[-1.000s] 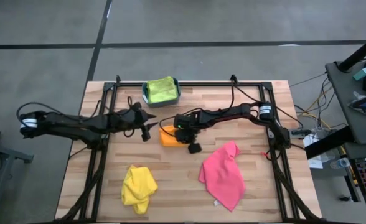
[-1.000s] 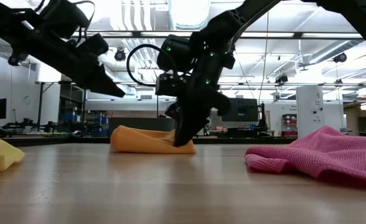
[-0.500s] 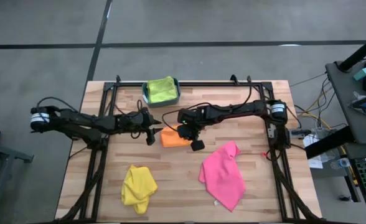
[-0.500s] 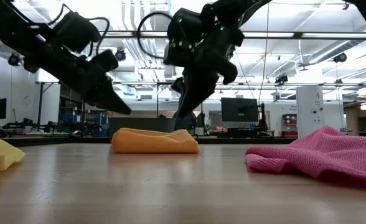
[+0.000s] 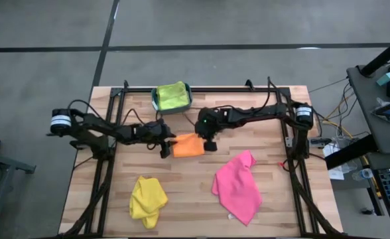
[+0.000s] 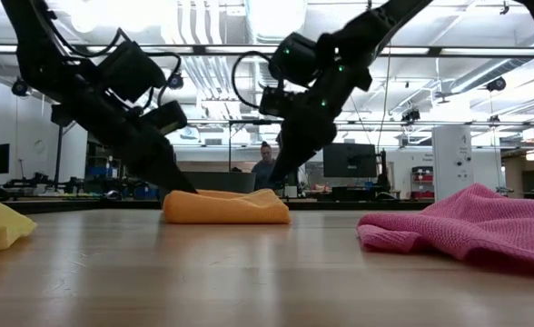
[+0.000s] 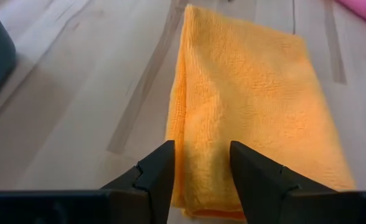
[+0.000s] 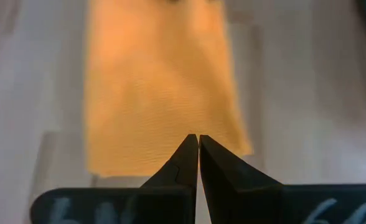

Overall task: Fold microfiber towels
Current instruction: Fold the orange towel

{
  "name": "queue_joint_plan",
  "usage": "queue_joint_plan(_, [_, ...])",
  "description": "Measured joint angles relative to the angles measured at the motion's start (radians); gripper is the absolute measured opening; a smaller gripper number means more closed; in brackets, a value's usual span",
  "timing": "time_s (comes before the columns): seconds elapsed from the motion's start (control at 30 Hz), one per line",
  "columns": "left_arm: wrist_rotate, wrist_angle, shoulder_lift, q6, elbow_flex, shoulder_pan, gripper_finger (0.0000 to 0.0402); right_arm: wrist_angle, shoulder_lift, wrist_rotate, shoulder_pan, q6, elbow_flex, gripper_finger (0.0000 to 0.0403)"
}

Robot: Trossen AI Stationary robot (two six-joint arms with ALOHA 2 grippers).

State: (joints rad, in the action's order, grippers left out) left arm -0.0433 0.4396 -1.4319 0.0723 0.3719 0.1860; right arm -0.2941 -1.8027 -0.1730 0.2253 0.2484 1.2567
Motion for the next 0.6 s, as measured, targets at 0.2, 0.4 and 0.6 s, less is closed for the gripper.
queue_joint_plan(0.2, [-0.006, 0.001, -0.008, -0.001, 0.006, 0.0, 0.0093, 0.064, -0.01, -0.017, 0.051, -0.056, -0.023, 0.0035])
queue_joint_plan(0.4, [-0.018, 0.007, 0.01, -0.01, 0.006, 0.004, 0.0029, 0.11, -0.009, -0.062, 0.071, -0.082, -0.034, 0.0091])
queue_joint_plan(0.6, [-0.023, 0.013, 0.011, -0.029, 0.005, 0.005, 0.0003, 0.15, -0.009, -0.1, 0.069, -0.097, -0.04, 0.0142])
